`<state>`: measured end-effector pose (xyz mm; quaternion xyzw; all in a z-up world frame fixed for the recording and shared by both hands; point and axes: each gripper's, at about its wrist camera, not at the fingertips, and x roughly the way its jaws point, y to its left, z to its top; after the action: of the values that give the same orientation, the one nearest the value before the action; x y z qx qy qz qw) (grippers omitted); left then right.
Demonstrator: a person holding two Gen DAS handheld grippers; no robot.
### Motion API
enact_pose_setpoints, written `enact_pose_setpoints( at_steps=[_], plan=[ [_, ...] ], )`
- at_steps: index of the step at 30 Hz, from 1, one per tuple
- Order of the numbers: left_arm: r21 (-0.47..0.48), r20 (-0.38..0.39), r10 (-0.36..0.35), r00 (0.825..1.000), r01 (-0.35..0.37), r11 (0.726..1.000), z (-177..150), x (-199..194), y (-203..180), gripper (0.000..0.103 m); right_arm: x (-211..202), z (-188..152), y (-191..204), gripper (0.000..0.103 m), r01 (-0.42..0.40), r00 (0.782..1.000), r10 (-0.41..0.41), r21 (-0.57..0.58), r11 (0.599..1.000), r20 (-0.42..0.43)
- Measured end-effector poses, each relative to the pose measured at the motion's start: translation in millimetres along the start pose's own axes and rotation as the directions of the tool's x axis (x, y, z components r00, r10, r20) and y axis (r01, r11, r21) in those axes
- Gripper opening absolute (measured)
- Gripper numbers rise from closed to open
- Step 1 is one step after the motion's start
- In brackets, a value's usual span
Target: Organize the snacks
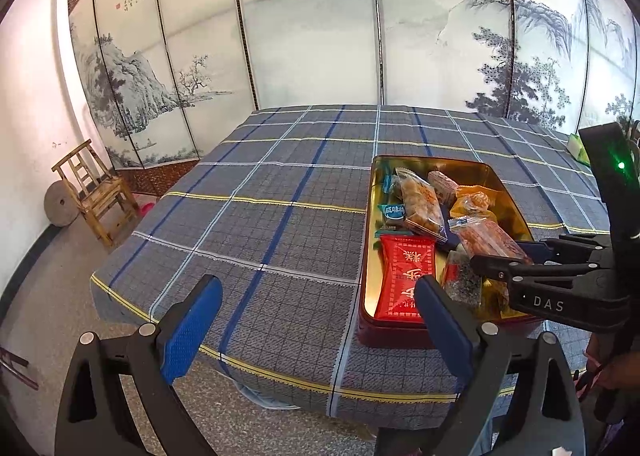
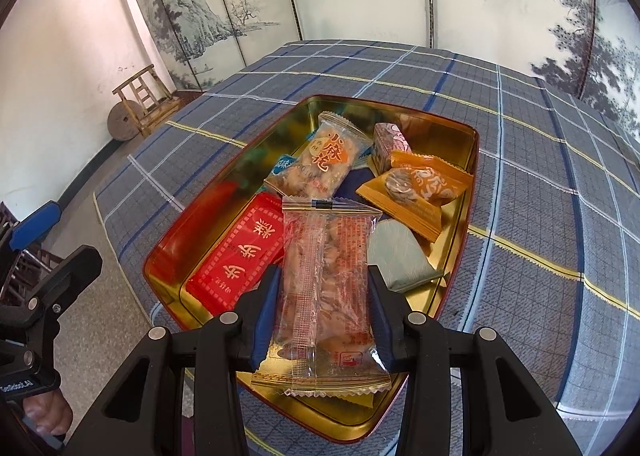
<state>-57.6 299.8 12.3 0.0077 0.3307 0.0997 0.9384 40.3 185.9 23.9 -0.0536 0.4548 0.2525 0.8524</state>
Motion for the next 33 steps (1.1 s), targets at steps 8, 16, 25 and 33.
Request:
enact_pose_setpoints(
  at_steps=[8,16,25,33],
  plan=[
    [0.001,-0.009,-0.001,1.000,0.001,1.000,-2.0,2.7,0.5,0.095,-4.9,-0.3,-2.1,0.043,-0.013,1.000,0.013,0.007,1.000,0.019],
    [0.013,-0.011,-0.008,1.000,0.008,1.000,-1.6,3.9,-3.0,0.095,-33.3,-3.9,7.6,0.053,0.001,0.991,0.002,-0.021,1.000,0.133],
    [-0.023,0.090,-0.038,0.995,0.040,0.999,3.8,-16.3,2.0,0.097,-101.1,-17.0,43.7,0.082,0.131,0.917,-0.059,-0.158,0.979,0.394],
    [-0.015,0.191,-0.050,0.980,0.054,0.998,19.8,-47.4,-4.2,0.102,-142.7,-22.6,50.2,0.086,0.180,0.865,-0.066,-0.185,0.966,0.498]
  ],
)
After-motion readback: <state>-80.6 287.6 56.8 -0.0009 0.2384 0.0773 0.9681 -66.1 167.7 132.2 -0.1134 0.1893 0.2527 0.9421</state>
